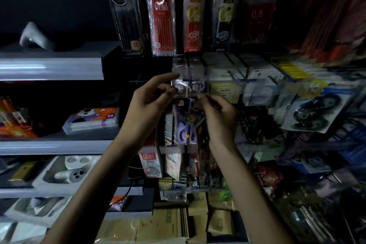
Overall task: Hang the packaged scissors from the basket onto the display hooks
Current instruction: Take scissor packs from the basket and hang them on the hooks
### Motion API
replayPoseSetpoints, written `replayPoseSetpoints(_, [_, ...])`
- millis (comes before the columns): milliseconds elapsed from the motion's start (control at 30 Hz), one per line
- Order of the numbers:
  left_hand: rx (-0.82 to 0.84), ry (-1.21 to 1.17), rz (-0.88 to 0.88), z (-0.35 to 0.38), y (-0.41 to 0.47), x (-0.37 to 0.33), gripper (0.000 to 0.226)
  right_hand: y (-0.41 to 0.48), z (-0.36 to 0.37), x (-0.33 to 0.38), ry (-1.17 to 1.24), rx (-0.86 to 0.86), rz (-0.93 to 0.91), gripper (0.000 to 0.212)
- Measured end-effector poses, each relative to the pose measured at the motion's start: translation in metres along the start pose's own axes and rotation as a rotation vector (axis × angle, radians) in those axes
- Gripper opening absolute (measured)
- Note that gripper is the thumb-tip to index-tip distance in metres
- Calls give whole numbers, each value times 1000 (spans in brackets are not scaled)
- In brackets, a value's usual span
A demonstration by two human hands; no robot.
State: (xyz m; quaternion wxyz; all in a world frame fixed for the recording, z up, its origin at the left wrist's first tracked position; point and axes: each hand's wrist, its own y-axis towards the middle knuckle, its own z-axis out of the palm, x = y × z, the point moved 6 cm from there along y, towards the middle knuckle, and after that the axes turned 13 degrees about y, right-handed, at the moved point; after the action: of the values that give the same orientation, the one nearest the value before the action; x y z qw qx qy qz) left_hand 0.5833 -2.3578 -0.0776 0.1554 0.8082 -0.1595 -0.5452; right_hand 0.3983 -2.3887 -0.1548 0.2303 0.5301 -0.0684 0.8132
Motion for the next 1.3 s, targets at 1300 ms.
replayPoseSetpoints(1300, [53,-81,-37,12,-13,18,31,19,4,-12,-7,-18,4,16])
